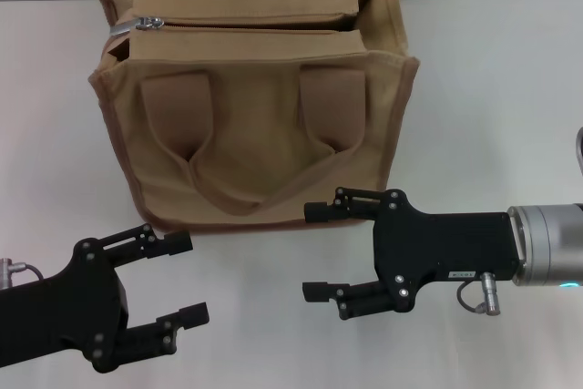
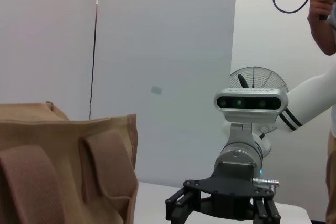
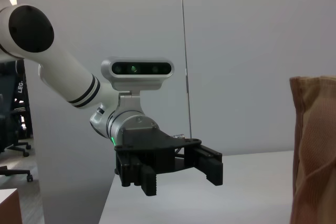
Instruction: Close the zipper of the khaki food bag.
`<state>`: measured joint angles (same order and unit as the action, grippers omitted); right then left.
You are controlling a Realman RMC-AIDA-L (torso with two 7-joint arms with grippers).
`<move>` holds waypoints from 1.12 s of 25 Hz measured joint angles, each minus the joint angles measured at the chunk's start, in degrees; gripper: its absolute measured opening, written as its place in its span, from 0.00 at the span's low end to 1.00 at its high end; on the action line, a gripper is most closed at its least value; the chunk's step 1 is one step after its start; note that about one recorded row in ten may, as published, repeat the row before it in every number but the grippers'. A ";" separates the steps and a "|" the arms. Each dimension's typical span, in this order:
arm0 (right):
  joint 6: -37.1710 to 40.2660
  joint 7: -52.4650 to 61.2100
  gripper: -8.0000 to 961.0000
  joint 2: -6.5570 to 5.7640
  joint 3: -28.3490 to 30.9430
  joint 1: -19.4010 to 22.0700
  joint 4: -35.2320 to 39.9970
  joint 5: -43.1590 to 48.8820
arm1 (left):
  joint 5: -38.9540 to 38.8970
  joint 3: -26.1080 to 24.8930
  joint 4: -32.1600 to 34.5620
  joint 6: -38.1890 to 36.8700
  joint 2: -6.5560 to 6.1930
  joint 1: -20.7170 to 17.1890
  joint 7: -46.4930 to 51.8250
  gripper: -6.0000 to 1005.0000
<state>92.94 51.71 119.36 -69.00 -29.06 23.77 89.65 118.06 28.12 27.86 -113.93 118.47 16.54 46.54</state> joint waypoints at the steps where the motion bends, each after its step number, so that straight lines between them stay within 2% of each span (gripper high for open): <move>1: 0.00 0.00 0.86 0.00 0.00 0.00 0.00 0.00 | 0.00 0.00 -0.01 0.01 0.01 0.05 0.01 0.72; 16: -1.53 -0.03 0.86 0.19 0.40 -0.23 0.06 -0.40 | -0.23 -1.06 -0.13 0.39 0.05 0.85 -0.31 0.72; 19: -1.55 -0.11 0.86 0.30 0.49 -0.04 -0.29 -0.65 | -2.53 -4.94 -1.31 0.49 0.15 1.03 -0.58 0.72; 20: -1.55 -0.38 0.86 0.32 0.49 -0.01 -0.67 -1.00 | -6.39 -8.93 -3.34 1.26 0.17 0.85 -1.37 0.72; 21: -1.55 -1.02 0.86 0.33 0.51 0.01 -1.56 -1.91 | -6.39 -8.93 -3.34 1.26 0.17 0.85 -1.37 0.72; 22: -1.35 -3.13 0.86 0.34 0.52 0.03 -3.67 -4.37 | -10.73 -14.14 -5.69 2.60 0.10 0.42 -2.33 0.72; 23: -1.14 -4.54 0.86 0.35 0.53 0.04 -4.83 -5.80 | -12.43 -16.79 -6.68 3.35 0.07 0.27 -2.59 0.72; 24: -1.14 -4.54 0.86 0.35 0.53 0.04 -4.83 -5.80 | -12.43 -16.79 -6.68 3.35 0.07 0.27 -2.59 0.72; 28: -0.17 -9.88 0.86 0.35 0.53 0.13 -9.37 -10.17 | -15.86 -23.83 -9.11 7.16 0.01 0.78 -2.41 0.72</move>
<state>92.78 41.83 119.71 -68.47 -28.93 14.40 79.49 102.21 4.29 18.75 -106.77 118.48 17.32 44.14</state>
